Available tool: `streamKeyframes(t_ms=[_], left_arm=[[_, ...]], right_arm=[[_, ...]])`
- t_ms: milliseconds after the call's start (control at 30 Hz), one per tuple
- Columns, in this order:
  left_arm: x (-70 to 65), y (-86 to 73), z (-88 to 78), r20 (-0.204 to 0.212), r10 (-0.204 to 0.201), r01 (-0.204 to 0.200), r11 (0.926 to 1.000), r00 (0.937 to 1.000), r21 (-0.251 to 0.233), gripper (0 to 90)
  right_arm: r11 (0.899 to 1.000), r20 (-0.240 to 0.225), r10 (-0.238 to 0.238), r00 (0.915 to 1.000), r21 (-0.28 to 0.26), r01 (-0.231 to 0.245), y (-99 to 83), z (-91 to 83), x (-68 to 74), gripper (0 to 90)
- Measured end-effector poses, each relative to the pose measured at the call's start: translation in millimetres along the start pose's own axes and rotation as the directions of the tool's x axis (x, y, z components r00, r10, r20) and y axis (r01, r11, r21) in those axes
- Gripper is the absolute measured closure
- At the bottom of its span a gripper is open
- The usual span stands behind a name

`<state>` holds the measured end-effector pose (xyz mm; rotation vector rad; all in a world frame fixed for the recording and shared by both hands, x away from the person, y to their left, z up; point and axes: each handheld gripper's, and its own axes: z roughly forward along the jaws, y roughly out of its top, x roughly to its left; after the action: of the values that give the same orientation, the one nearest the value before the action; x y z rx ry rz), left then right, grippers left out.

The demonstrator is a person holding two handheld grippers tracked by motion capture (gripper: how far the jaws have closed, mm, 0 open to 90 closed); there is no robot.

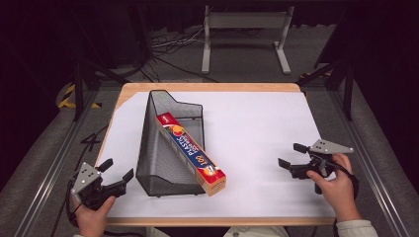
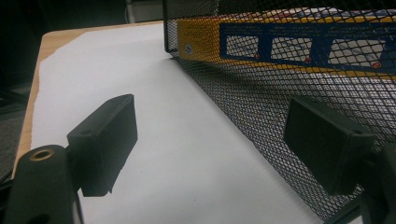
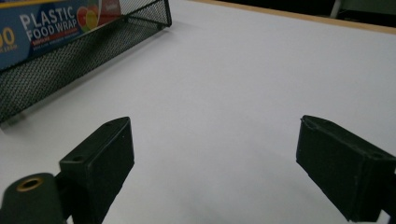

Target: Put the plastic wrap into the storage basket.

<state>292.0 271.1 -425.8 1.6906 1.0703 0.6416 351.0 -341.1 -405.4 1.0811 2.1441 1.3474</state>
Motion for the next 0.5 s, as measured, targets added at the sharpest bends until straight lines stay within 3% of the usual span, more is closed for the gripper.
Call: streamKeyframes(t_ms=[133,500], left_arm=[[0.3,0.0,0.5,0.011,0.001,-0.001,1.0000,0.9999,-0.001,18.0],[-0.2,-0.1,1.6,0.011,-0.004,0.004,1.0000,0.9999,0.007,18.0]], right_arm=[[1.000,-0.003,-0.013,0.9999,-0.002,0.013,-9.5,2.1,0.9,11.7],[1.000,-0.011,0.006,0.9999,0.023,-0.006,-28.8,6.1,3.2,11.5]])
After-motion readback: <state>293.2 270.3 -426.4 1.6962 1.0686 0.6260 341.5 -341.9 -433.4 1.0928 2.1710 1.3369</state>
